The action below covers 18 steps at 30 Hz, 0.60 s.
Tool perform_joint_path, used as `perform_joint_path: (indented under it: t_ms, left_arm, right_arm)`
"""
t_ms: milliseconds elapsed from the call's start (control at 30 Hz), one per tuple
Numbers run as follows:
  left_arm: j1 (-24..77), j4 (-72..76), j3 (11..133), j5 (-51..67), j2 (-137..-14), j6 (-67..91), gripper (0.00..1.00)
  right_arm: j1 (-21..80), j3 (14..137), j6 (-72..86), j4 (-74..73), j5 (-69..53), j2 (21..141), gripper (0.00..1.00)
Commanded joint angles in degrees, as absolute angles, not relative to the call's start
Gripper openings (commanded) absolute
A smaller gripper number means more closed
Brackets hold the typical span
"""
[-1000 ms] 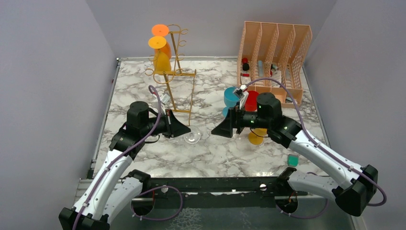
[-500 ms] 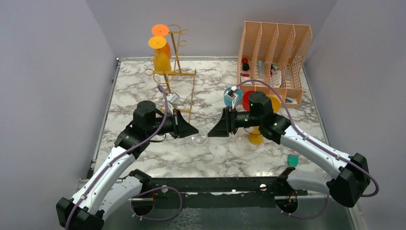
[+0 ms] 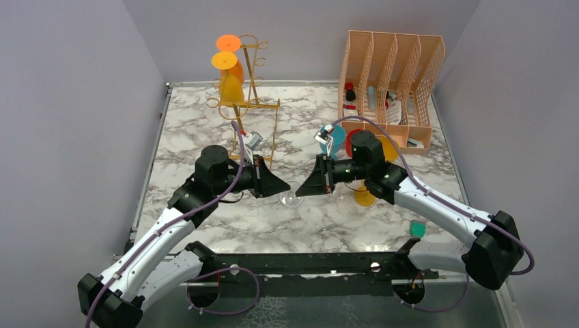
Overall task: Take the wine glass off the wine glass rack
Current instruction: Place the wine glass at the center of the board.
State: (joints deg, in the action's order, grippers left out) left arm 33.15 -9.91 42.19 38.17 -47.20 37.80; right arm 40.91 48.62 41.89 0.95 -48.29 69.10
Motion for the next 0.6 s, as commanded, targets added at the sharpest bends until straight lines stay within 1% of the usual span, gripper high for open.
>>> perform_joint_path:
  t_ms: [0,33,133,167,267,333,433,500,567]
  left_arm:
    - [33.8,-6.4,42.5,37.1,-46.9,38.1,0.0]
    - [33.8,-6.5,42.4,37.1,-46.9,37.9,0.03]
    - [33.8,-7.6,42.1,36.6,-46.2,37.4,0.29]
    - [33.8,-8.4,42.1,36.5,-46.1,36.9,0.35]
    - [33.8,-11.9,42.8,36.6,-46.1,35.4,0.49]
    - [33.8,-13.7,43.0,37.1,-46.3,34.6,0.52]
    - [33.8,-15.2,42.7,37.6,-45.9,34.2,0.52]
    - [33.8,-15.5,42.4,38.7,-45.8,34.3,0.52]
    - [33.8,-15.5,42.1,39.7,-46.1,34.4,0.49]
  right_arm:
    - [41.0,47.9,42.6,3.4,-50.0,69.1,0.01]
    - [41.0,47.7,42.9,3.2,-48.4,68.6,0.01]
    - [40.9,46.5,43.3,4.6,-46.2,67.2,0.01]
    - [40.9,46.4,43.3,4.3,-45.8,67.0,0.01]
    - [41.0,46.5,42.9,3.6,-44.9,66.7,0.01]
    - [41.0,46.7,42.6,3.2,-44.2,66.6,0.01]
    - [41.0,46.7,42.3,2.9,-43.1,66.4,0.01]
    - [41.0,46.7,42.2,2.8,-42.5,66.2,0.01]
    - [41.0,46.6,42.1,2.6,-42.2,66.1,0.01]
